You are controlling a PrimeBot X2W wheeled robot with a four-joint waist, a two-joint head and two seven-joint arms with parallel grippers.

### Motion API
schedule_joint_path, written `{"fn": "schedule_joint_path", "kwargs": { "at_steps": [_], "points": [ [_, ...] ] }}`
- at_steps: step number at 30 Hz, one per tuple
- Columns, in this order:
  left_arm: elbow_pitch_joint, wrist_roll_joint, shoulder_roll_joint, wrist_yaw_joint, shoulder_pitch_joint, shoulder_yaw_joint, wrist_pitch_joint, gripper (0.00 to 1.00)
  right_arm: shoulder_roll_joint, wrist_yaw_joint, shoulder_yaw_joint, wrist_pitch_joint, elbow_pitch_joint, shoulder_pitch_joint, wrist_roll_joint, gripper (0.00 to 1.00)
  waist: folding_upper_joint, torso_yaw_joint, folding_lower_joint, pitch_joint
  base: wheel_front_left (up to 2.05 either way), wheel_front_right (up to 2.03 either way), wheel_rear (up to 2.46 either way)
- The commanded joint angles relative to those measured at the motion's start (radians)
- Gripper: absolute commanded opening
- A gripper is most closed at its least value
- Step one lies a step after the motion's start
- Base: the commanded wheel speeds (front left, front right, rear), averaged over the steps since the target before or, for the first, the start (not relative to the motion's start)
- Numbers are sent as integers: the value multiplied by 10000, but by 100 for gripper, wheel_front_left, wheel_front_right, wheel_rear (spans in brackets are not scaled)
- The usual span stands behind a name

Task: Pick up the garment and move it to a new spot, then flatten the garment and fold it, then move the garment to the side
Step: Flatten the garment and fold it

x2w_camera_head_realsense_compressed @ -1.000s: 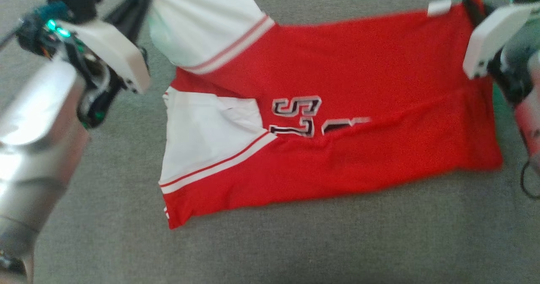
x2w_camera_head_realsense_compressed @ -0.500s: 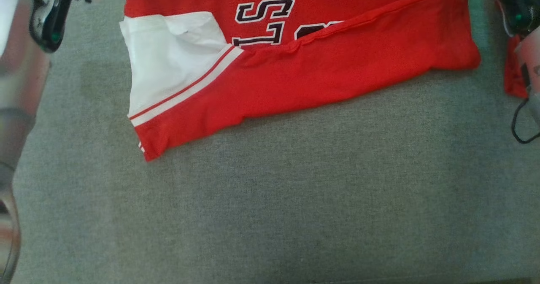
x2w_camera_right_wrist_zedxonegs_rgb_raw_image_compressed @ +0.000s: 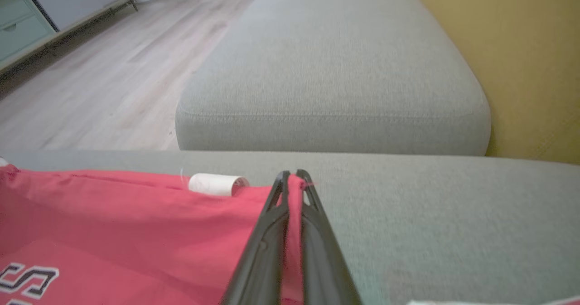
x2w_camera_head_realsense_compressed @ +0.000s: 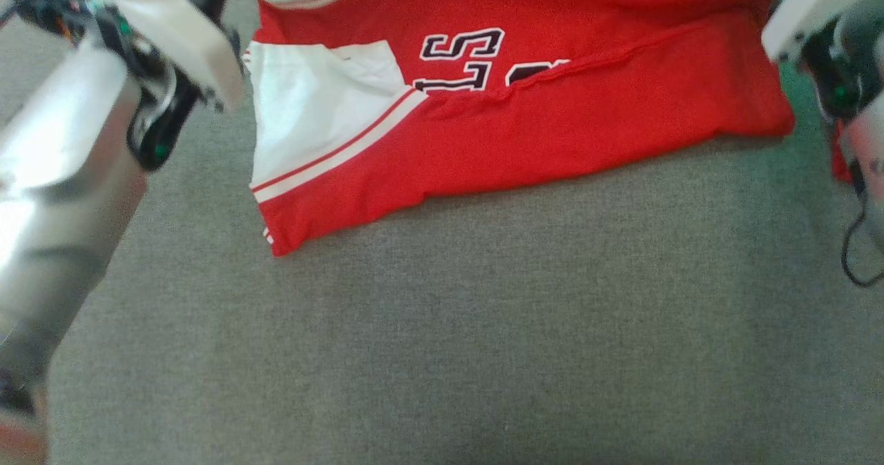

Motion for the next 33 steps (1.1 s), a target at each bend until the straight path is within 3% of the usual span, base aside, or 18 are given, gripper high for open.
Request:
{"fn": "schedule_joint_path", "kwargs": {
  "at_steps": [1, 8, 16, 25, 32, 33],
  "points": [
    [-627, -355, 910, 21, -156, 85, 177, 0, -236, -7, 255, 175, -374, 285, 240, 0, 0, 107, 0, -271, 0, 0, 0],
    [-2660, -1611, 2473, 19, 818, -911, 1109, 0, -1085, -7, 1251, 1030, -861, 1277, 1092, 0, 0, 264, 0, -850, 0, 0, 0],
    [-4616, -3043, 3714, 18, 1699, -2057, 2752, 0, -1941, -7, 2465, 2164, -1445, 1975, 1784, 0, 0, 293, 0, -1240, 0, 0, 0],
    [-5656, -4223, 4401, 18, 1934, -2667, 4177, 0, -2439, -7, 3477, 3127, -1843, 2151, 2281, 0, 0, 197, 0, -1431, 0, 0, 0],
    [-5810, -4334, 4333, 18, 2032, -2944, 4414, 0, -2665, -7, 4045, 3833, -2106, 2250, 2895, 0, 0, 72, 0, -1441, 0, 0, 0],
    [-5785, -4314, 4299, 18, 2054, -2975, 4412, 0, -2676, -7, 4055, 3958, -2067, 2258, 3012, 21, 0, 47, 0, -1441, 0, 0, 0]
  ]
}}
